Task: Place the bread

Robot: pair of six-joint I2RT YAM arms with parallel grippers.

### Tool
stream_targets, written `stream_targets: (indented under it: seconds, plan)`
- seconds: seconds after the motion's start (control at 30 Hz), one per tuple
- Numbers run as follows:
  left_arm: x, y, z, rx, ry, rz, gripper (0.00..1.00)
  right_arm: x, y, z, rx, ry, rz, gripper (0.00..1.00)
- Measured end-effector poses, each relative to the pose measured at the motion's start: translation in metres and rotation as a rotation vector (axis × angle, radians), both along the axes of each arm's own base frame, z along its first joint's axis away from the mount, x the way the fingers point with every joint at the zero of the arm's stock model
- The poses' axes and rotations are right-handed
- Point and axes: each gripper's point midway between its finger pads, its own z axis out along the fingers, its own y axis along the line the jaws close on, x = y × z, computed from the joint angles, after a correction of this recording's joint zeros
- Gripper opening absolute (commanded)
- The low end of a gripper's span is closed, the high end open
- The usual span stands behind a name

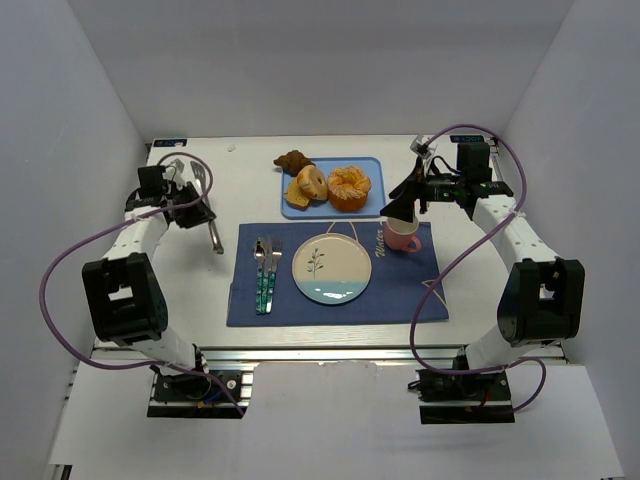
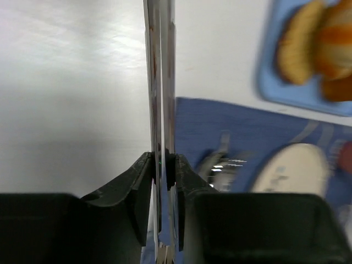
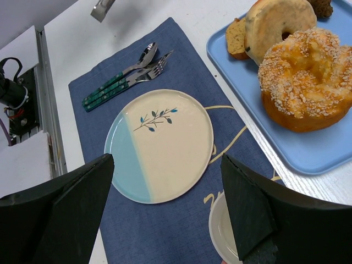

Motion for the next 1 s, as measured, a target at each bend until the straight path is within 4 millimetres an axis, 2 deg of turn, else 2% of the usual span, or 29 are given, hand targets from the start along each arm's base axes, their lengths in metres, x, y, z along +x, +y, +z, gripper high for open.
stream_targets:
  seconds: [0.1, 0.13, 0.23, 0.37, 0.57, 0.7, 0.83, 1.0]
  plan:
    - [0.011, -0.024, 0.027, -0.133, -0.069, -0.037, 0.38, 0.000, 0.000, 0.000, 0.001, 0.000, 0.001, 0.84]
    - [0.012, -0.030, 0.032, -0.168, -0.080, -0.047, 0.43, 0.000, 0.000, 0.000, 0.002, 0.001, 0.001, 0.84]
    - [0.010, -0.049, 0.041, -0.259, -0.079, -0.073, 0.49, 0.000, 0.000, 0.001, 0.005, 0.002, 0.003, 0.84]
    - [0.012, -0.067, 0.057, -0.315, -0.080, -0.107, 0.52, 0.000, -0.001, 0.001, 0.006, 0.003, 0.000, 0.84]
    - [0.032, -0.096, 0.093, -0.307, -0.137, -0.190, 0.51, 0.001, -0.004, 0.002, 0.011, 0.012, -0.009, 0.84]
    - [0.040, -0.127, 0.093, -0.275, -0.116, -0.258, 0.51, 0.001, -0.006, 0.001, 0.014, 0.017, -0.014, 0.84]
    - [0.037, -0.156, 0.078, -0.259, -0.062, -0.320, 0.51, 0.001, -0.008, 0.000, 0.014, 0.022, -0.021, 0.84]
    - [0.038, -0.166, 0.066, -0.221, -0.011, -0.330, 0.51, -0.001, -0.011, -0.002, 0.017, 0.029, -0.026, 0.86]
